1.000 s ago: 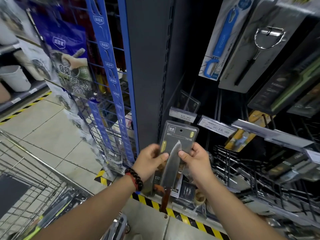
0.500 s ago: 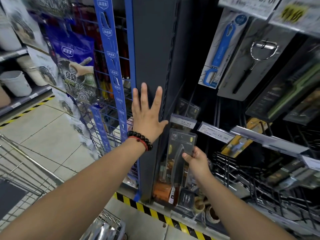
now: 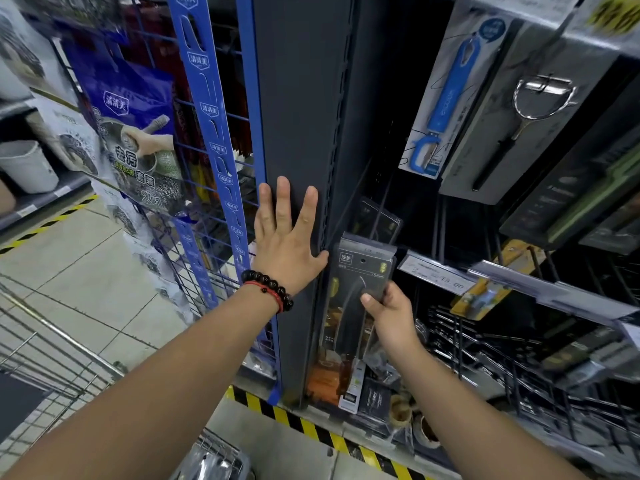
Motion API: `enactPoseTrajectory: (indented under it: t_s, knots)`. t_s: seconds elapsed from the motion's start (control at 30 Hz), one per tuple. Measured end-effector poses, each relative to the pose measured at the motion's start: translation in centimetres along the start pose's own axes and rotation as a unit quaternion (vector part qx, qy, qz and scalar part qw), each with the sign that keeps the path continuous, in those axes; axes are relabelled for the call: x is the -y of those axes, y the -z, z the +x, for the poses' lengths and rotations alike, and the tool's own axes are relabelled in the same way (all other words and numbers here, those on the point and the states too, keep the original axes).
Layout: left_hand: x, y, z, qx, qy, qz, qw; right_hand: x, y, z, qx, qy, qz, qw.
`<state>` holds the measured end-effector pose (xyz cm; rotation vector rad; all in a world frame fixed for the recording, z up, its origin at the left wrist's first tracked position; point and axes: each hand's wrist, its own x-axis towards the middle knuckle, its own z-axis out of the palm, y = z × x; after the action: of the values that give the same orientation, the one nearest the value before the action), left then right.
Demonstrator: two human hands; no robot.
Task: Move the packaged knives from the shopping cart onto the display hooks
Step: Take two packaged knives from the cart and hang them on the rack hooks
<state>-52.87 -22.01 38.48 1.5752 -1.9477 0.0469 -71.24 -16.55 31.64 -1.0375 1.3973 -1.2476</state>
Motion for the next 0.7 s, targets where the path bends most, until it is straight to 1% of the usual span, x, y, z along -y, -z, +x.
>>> enactPoseTrajectory:
  t_s: [0.27, 0.5, 0.7]
  knots:
    - [0.3, -0.4, 0.1, -0.021, -0.023, -0.019, 0.999, -2.0, 0.5, 0.1, -0.016, -0.051, 0.007, 0.999]
    - [0.3, -0.4, 0.0, -0.027, -0.028, -0.017, 0.999, -0.1, 0.4, 1.5, -0.003, -0.015, 0.020, 1.000]
    - [0.3, -0.2, 0.0, -0.021, -0.026, -0.018, 0.999, 0.0, 0.1, 2.3, -0.013, -0.022, -0.004, 1.000]
